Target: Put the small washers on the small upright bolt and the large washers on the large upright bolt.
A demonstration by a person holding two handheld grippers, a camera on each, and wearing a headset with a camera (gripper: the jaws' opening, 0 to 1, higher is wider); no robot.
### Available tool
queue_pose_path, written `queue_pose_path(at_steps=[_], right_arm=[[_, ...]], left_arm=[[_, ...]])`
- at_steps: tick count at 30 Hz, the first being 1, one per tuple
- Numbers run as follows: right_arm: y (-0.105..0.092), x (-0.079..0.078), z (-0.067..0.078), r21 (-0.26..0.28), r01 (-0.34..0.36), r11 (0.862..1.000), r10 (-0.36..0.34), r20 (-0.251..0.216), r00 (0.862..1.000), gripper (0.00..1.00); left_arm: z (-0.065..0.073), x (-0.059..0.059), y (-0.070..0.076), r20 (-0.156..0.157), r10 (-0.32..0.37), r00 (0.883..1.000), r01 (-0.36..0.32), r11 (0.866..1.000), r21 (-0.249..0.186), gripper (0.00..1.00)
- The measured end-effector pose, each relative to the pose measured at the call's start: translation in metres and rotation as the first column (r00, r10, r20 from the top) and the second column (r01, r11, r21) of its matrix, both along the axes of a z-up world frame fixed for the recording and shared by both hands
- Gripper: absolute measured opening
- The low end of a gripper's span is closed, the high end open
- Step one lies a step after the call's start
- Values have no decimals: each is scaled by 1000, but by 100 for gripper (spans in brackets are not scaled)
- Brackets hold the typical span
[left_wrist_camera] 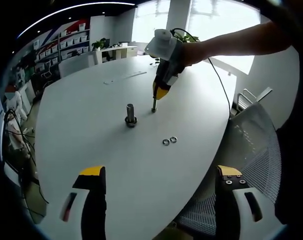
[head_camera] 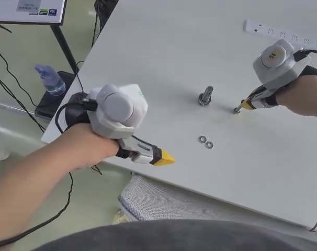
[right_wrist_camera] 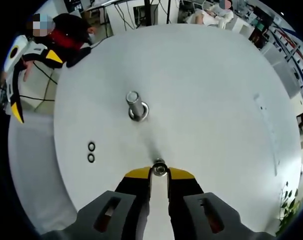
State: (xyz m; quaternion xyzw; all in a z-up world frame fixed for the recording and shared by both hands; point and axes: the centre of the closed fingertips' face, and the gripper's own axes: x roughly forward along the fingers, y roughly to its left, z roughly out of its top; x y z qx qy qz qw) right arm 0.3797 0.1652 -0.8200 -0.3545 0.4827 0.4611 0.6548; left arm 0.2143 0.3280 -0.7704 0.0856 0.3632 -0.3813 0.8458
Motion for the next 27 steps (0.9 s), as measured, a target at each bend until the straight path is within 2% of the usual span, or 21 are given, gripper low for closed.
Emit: queue_pose_path(at_steps=[4,8,16,27], right_arm=[[0,0,-2,-1,-1,1000,1,0,1000,13],[1,7,-10,0,-4,1000,4,-2,1000,13],[0,10,-11,-6,-8,1000,8,-9,1000,13],[-4,14,-29,-8,5,1000,-5,-23,1000,13]], left_arm=[[0,2,-1,-3,2,1000,-2,1000,-6,90],[-2,5,-2,-5,-1,1000,1,1000,-3,90],[-4,9,-3,-11,-9,1000,9,1000,-3,89],[-9,10,0,-22,-7,1000,7,1000,-1,89]])
